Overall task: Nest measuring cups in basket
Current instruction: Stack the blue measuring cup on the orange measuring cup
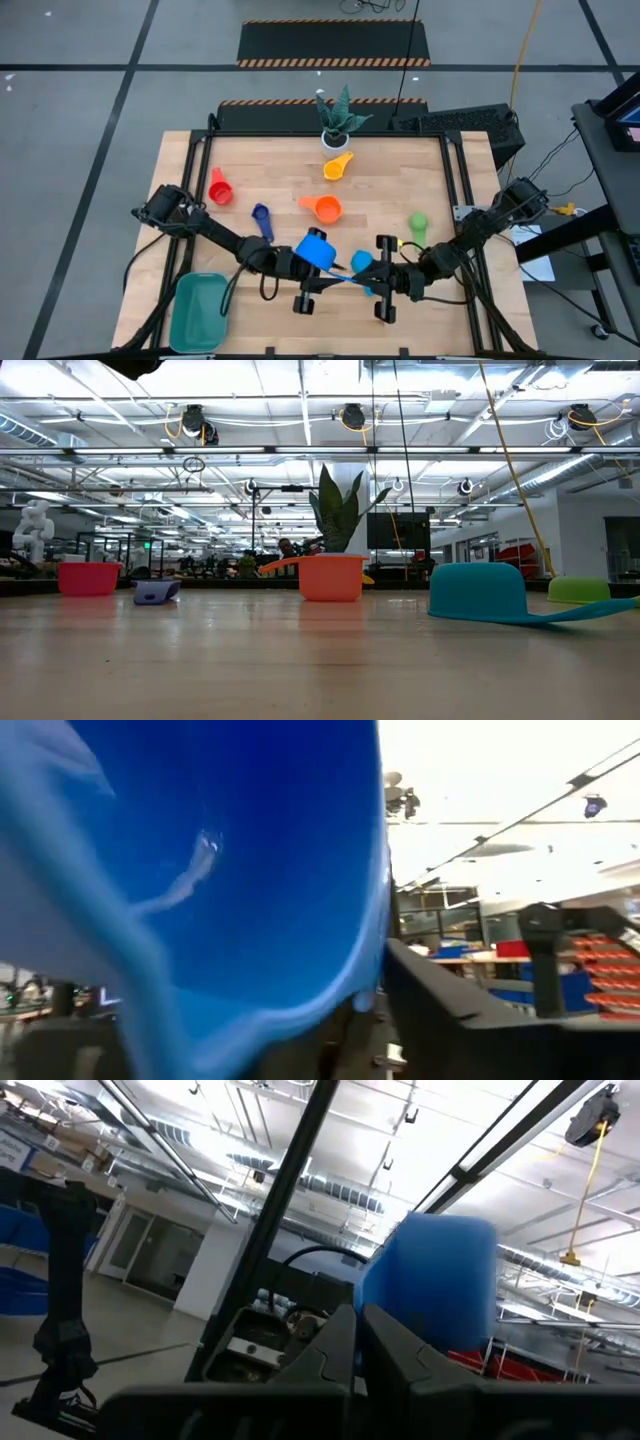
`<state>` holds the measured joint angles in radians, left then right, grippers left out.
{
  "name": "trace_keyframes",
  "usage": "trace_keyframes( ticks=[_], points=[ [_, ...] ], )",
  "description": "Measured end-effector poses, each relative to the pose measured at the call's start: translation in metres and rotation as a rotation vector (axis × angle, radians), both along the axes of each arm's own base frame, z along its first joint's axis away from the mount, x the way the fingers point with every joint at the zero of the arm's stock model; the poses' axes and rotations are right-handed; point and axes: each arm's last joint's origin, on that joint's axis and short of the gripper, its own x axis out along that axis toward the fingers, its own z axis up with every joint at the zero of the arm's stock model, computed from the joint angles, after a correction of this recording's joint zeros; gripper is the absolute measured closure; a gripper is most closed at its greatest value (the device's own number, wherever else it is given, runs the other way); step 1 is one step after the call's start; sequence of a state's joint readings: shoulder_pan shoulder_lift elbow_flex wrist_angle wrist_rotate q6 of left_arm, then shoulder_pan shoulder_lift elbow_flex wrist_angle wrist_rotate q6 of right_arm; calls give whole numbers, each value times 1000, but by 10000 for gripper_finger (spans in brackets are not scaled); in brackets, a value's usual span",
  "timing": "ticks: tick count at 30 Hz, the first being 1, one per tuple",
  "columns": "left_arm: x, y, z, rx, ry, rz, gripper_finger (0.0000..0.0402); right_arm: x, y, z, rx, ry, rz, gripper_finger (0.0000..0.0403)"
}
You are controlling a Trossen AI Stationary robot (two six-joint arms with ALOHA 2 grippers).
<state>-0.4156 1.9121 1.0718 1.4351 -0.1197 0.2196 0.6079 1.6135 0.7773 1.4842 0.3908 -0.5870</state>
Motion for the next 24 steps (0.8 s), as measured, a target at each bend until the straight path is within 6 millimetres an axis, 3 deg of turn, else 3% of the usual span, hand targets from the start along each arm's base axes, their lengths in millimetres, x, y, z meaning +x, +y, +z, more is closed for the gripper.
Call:
trace_keyframes(
  ticks=[4,9,13,19,24],
  points=[
    [0,-1,0,29,-10,-41,388,0,0,0,11,6,5,403],
    [-1,-1,1,22,-10,-49,387,0,1,-2,45,33,-22,393],
    [-6,2,14,27,42,-32,394,-5,4,-3,88,113,-172,358],
    [-22,12,35,127,359,164,395,-18,0,5,177,281,-395,293],
    [-48,32,41,186,691,368,394,-20,-4,9,271,388,-391,247]
  ],
)
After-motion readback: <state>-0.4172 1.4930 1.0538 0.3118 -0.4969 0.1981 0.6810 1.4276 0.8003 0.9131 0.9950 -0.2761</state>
